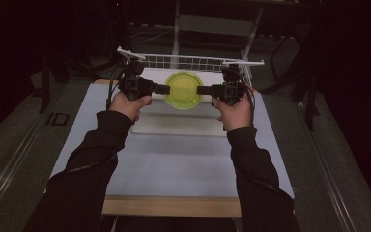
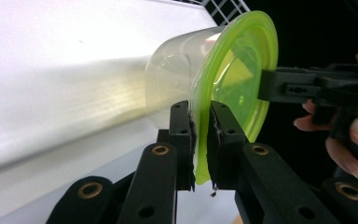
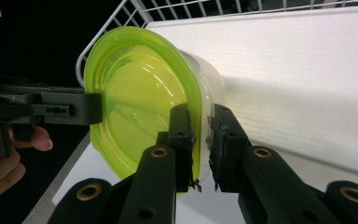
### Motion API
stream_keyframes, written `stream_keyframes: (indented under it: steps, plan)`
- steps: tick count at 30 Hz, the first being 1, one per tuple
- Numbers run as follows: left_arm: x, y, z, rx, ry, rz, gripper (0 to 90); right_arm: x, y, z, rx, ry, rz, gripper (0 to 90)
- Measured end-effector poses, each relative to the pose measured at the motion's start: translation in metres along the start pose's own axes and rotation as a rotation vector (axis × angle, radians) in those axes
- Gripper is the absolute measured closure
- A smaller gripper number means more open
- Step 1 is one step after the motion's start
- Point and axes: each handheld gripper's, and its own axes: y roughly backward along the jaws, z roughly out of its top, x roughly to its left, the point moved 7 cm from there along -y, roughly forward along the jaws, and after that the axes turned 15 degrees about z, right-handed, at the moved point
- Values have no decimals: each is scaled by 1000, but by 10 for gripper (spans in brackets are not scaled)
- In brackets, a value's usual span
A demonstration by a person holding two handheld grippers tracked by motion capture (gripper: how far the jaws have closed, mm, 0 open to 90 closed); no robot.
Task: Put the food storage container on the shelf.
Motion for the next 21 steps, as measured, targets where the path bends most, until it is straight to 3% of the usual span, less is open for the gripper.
stream_keyframes:
  steps: [15, 18, 21]
  plan:
    - [10, -21, 19, 54, 30, 7, 817, -18, -11, 19, 32, -59, -54, 798]
    - [11, -23, 22, 54, 54, -12, 814, -21, -11, 21, 36, -79, -46, 794]
    - [13, -25, 27, 44, 60, 5, 766, -24, -16, 26, 37, -111, -32, 786]
